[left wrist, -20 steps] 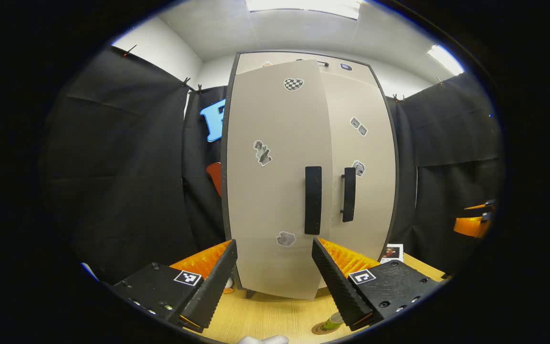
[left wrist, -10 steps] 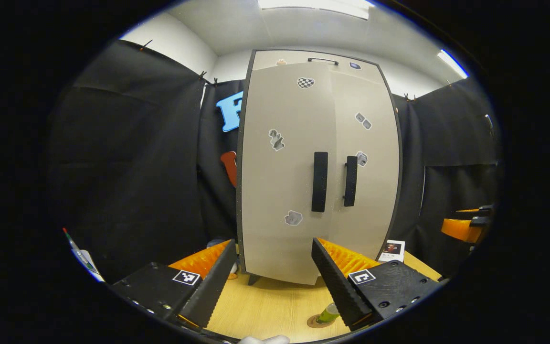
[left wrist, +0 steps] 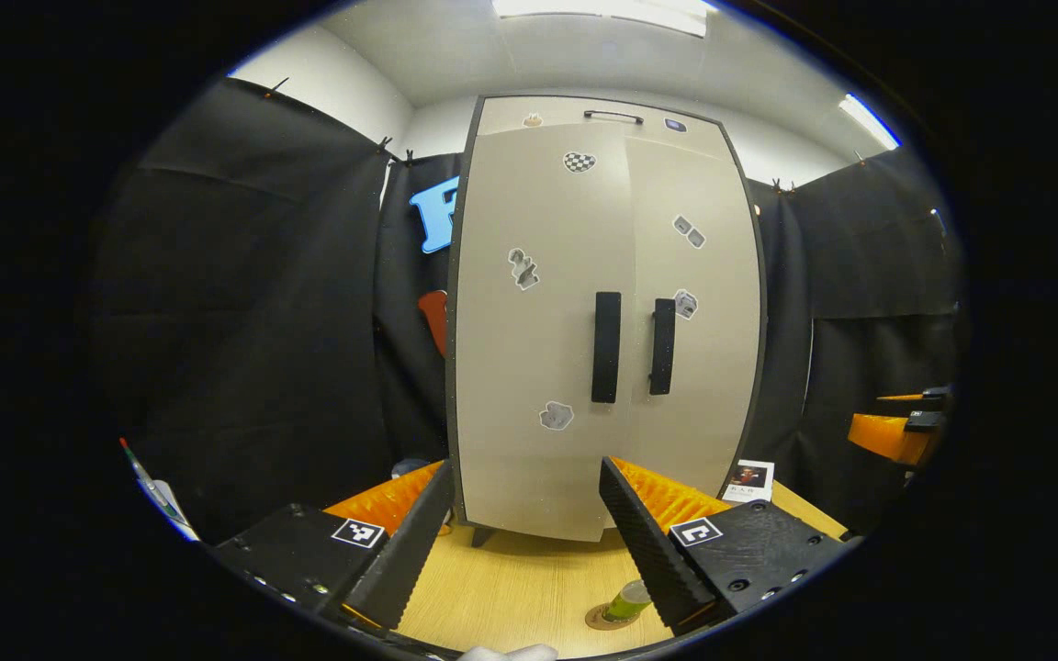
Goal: Grasp the bottle in the cabinet with the left hand and place it on the coaster, then close the right door with the right hand and the left door with the left hand.
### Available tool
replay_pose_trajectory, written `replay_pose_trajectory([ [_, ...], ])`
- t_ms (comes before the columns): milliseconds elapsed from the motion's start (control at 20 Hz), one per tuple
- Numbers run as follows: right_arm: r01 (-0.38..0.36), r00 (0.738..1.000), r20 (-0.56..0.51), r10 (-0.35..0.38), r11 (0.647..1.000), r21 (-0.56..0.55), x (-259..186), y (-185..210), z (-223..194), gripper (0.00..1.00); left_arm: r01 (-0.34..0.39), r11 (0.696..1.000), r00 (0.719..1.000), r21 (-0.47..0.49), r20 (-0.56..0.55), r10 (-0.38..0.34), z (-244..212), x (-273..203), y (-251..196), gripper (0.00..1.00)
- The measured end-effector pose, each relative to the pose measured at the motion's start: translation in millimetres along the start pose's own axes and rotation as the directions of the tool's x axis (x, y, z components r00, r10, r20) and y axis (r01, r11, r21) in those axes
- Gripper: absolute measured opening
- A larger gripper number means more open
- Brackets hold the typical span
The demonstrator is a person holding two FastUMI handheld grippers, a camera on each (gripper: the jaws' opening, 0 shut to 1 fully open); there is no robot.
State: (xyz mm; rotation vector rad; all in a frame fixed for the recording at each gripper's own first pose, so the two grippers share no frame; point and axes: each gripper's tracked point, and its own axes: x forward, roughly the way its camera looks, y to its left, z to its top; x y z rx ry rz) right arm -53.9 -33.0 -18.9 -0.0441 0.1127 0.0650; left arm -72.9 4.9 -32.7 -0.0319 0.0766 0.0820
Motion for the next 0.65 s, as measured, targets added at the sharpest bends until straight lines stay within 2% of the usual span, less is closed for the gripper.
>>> replay_pose_trajectory([
  [200,-0.002,1.000,-0.002,0.002,1.000,0.000,-1.5,0.2,-1.3,0.94,0.002,1.000,1.000,0.008,0.002,-0.002,0.5,-1.1,-0.3,0.97],
  [650,0.010,1.000,0.026,-0.010,1.000,0.003,-2.8,-0.1,6.3,0.96,0.001,1.000,1.000,0.009,0.011,-0.002,2.7,-0.7,0.4,0.97],
])
